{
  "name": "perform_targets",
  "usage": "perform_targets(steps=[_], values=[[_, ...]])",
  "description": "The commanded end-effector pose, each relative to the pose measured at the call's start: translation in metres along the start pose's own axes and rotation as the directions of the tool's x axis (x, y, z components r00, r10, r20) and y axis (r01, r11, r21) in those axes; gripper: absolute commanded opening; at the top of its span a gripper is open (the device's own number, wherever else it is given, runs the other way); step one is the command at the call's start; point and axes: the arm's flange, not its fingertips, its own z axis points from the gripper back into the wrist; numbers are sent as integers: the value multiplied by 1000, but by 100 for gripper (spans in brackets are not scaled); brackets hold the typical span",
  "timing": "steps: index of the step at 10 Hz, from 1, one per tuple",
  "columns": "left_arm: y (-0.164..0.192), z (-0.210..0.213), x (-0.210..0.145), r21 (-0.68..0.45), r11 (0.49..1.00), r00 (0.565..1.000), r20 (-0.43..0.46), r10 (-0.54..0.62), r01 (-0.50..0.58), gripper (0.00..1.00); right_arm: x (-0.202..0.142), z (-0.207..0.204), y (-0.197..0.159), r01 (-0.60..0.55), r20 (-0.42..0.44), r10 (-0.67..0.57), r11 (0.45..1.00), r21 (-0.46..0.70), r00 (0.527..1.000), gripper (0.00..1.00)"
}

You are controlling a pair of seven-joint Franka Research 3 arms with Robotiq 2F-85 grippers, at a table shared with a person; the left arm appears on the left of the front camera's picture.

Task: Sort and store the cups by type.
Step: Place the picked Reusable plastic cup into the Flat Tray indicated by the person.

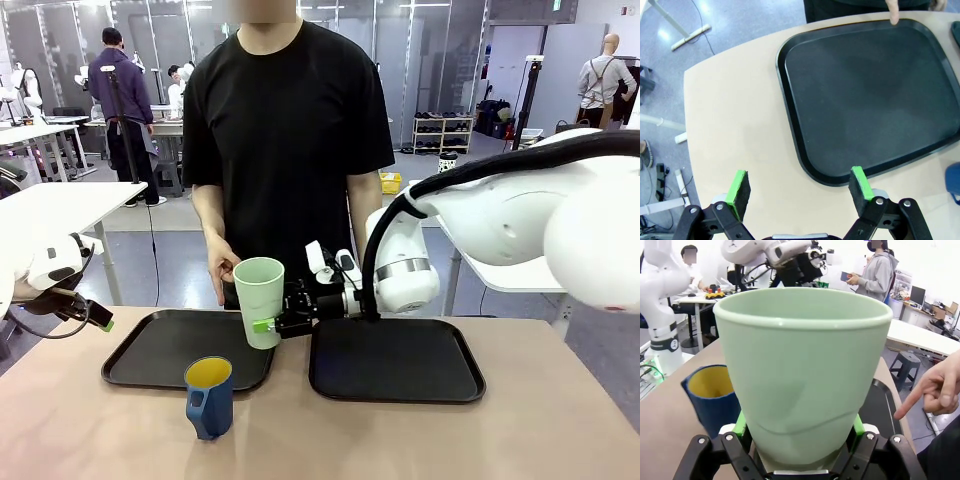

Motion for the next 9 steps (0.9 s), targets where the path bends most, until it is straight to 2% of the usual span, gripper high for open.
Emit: perform_targets(steps=[1, 4, 9], values=[[1, 1, 0, 6, 1000, 1000, -1, -8, 8, 100, -2, -20, -24, 9, 12, -9, 999, -52, 1000, 84], [1, 1, 0, 6, 1000, 1000, -1, -8, 8, 100, -11, -46, -39, 36, 47, -32, 995, -95, 998, 84], [1, 1, 0, 6, 1000, 1000, -1, -8, 8, 100, -40, -79, -44, 100, 16, -99, 992, -79, 995, 84]])
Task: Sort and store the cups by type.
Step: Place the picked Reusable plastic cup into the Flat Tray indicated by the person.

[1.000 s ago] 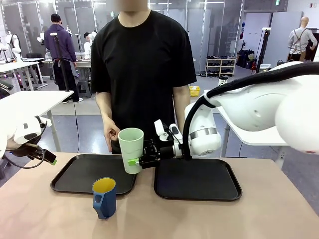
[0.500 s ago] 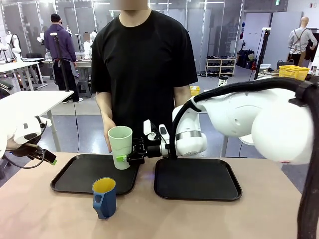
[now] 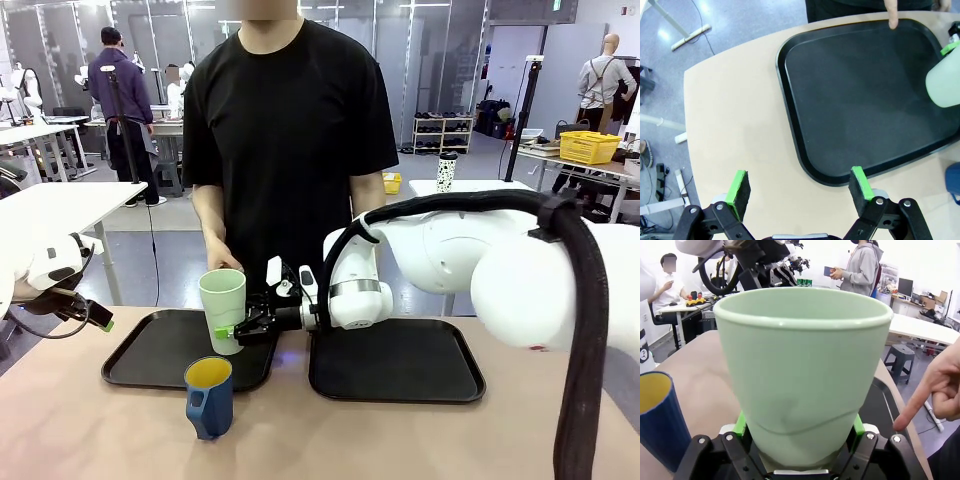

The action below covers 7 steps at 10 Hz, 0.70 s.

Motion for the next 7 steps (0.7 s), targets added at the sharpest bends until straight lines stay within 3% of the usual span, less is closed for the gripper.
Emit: perform_targets(steps=[1, 7], values=[[1, 1, 0, 6, 1000, 1000, -1, -8, 8, 100, 0, -5, -13, 39, 7, -39, 999, -20, 999, 84], [1, 1, 0, 6, 1000, 1000, -1, -8, 8, 100, -21, -8, -21, 81, -32, -80, 997, 9, 996, 84]])
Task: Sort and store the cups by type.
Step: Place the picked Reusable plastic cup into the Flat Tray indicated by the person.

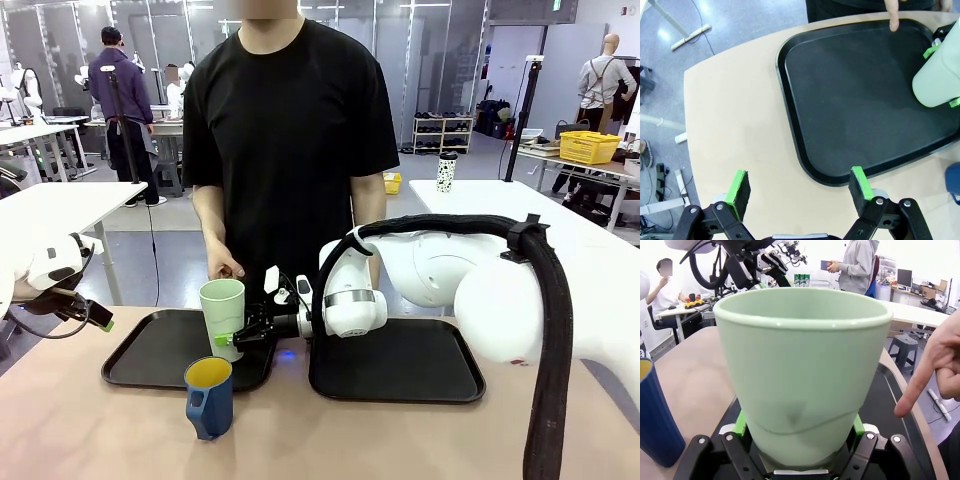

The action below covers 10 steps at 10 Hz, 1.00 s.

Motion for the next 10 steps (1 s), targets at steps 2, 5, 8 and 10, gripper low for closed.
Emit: perform_targets(steps=[2, 5, 8, 10], values=[[1, 1, 0, 6, 1000, 1000, -1, -8, 8, 100, 0, -3, -9, 42, -45, -42, 999, 4, 998, 84], [1, 1, 0, 6, 1000, 1000, -1, -8, 8, 100, -4, 0, -11, 54, -53, -54, 999, -1, 997, 84], [1, 1, 0, 6, 1000, 1000, -1, -8, 8, 100, -6, 0, -10, 55, -68, -55, 998, 0, 996, 84], [1, 1, 0, 6, 1000, 1000, -1, -8, 8, 100, -6, 3, -8, 45, -82, -44, 999, 12, 996, 100]])
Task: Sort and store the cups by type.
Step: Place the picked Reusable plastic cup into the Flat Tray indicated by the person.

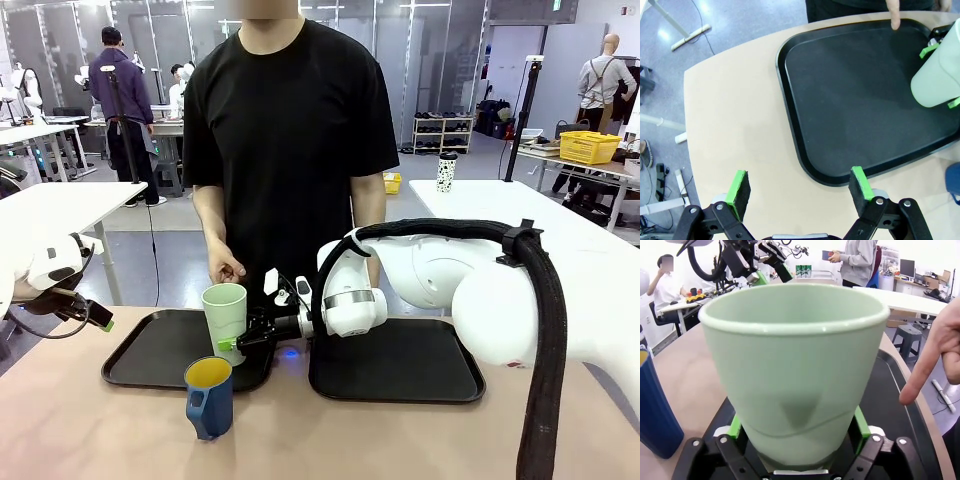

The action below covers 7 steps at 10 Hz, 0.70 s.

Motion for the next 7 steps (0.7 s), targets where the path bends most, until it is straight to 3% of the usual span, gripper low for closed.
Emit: perform_targets(steps=[1, 7], values=[[1, 1, 0, 6, 1000, 1000, -1, -8, 8, 100, 1, 2, -2, 16, -37, -16, 1000, 4, 999, 100], [1, 1, 0, 6, 1000, 1000, -1, -8, 8, 100, 3, 18, 7, 5, -86, -5, 1000, -6, 996, 100]])
